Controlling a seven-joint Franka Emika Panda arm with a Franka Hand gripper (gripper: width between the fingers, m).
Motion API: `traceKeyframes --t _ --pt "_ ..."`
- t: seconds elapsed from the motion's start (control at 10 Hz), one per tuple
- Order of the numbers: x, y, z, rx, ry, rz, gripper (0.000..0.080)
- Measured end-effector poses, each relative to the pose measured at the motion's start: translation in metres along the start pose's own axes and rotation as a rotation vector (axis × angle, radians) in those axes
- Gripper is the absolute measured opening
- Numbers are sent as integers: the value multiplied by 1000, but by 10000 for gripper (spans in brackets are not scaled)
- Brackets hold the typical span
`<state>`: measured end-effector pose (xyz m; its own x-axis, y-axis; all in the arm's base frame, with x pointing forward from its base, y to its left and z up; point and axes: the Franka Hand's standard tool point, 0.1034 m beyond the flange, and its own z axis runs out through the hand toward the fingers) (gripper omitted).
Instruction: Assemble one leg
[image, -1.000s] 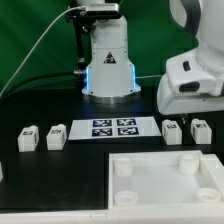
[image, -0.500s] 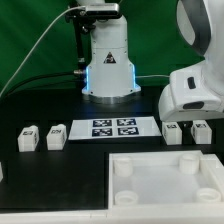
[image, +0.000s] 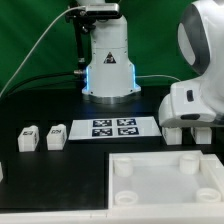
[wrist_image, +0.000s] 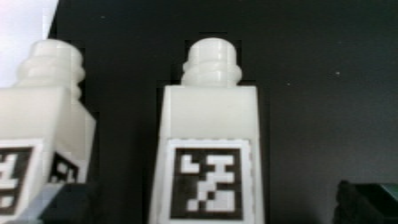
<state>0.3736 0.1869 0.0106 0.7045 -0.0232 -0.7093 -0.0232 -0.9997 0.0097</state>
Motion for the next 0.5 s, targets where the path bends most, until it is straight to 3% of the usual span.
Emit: traceKeyframes --t 0.2,0.4,0.5 --pt "1 1 1 1 -1 1 649" --pt "1 1 1 0 -1 1 423" --pt "1 1 2 0 -2 1 423"
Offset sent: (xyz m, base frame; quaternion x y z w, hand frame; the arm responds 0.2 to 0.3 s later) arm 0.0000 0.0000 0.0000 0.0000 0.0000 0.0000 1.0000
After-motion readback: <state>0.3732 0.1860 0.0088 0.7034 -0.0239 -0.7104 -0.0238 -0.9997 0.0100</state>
